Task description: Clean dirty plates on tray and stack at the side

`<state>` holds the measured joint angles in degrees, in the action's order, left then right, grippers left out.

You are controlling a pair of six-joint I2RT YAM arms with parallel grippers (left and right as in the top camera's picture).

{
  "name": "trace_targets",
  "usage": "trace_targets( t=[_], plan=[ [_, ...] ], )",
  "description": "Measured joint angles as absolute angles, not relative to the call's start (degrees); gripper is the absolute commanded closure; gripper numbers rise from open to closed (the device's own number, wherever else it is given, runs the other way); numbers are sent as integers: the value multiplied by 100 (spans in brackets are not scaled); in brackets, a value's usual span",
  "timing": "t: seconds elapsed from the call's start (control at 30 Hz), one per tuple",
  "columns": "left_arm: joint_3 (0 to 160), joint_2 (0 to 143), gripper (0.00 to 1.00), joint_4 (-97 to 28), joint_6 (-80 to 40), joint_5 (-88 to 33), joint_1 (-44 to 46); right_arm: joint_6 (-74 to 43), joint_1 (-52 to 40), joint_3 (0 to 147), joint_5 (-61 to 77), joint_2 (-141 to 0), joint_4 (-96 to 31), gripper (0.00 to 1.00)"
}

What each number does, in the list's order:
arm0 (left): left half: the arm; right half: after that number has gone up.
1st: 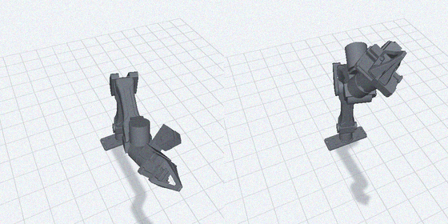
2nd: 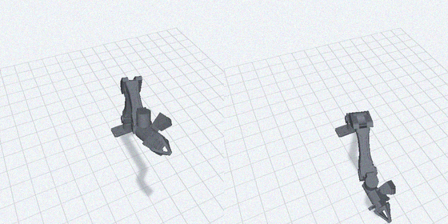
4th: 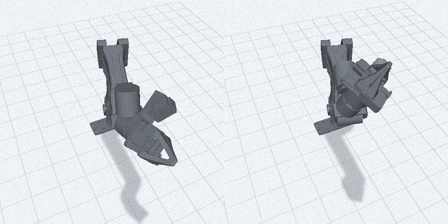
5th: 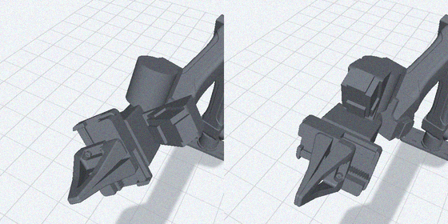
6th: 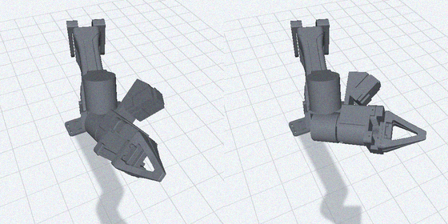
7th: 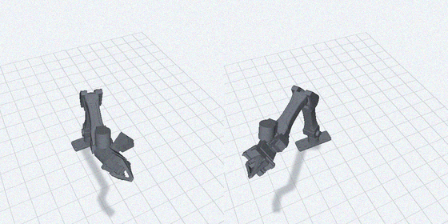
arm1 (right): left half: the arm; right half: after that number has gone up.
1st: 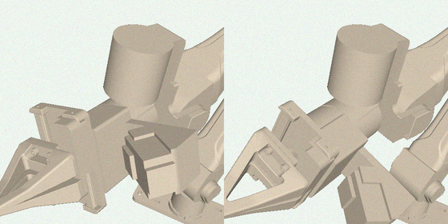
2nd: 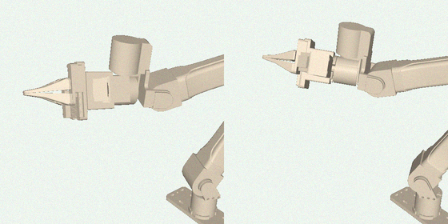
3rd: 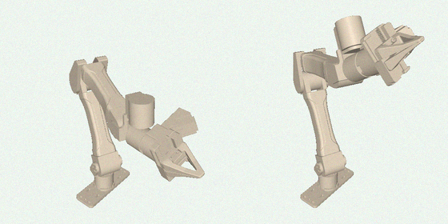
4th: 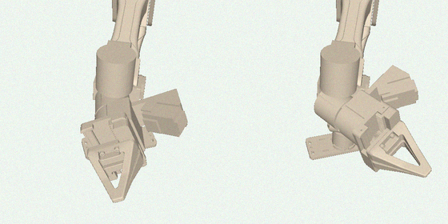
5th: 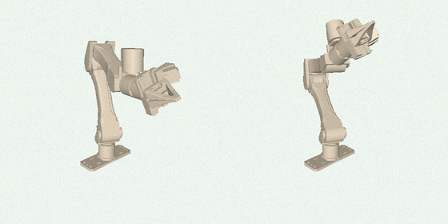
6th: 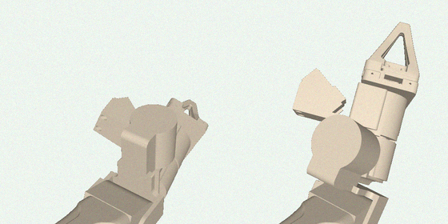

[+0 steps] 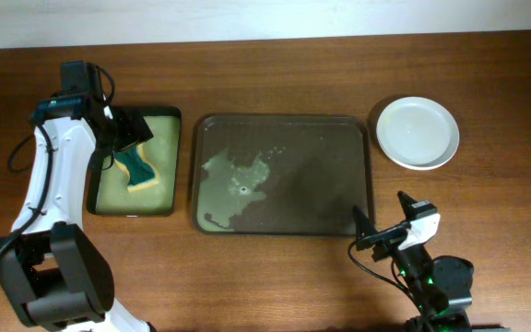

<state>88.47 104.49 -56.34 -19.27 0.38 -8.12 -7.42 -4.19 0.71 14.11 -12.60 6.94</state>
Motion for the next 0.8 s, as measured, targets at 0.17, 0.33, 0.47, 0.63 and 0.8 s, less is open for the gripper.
trace_targets(
  t=[0.17,0.33,0.47,0.63,0.8],
  plan=[
    [8849,10449,1,-5625,-1925,40,-812,-751,-419,71,827,-290,-362,2],
    [8847,10449,1,-5631,-1927,38,-812,-633,-419,69,311,-73,-414,2],
    [8847,10449,1,-5631,-1927,38,-812,274,-419,69,187,-73,-429,2],
    [8847,10449,1,-5631,-1927,38,-812,626,-419,69,180,-73,-429,2],
    [8847,10449,1,-5631,-1927,38,-812,655,-419,69,167,-73,-429,2]
  ],
)
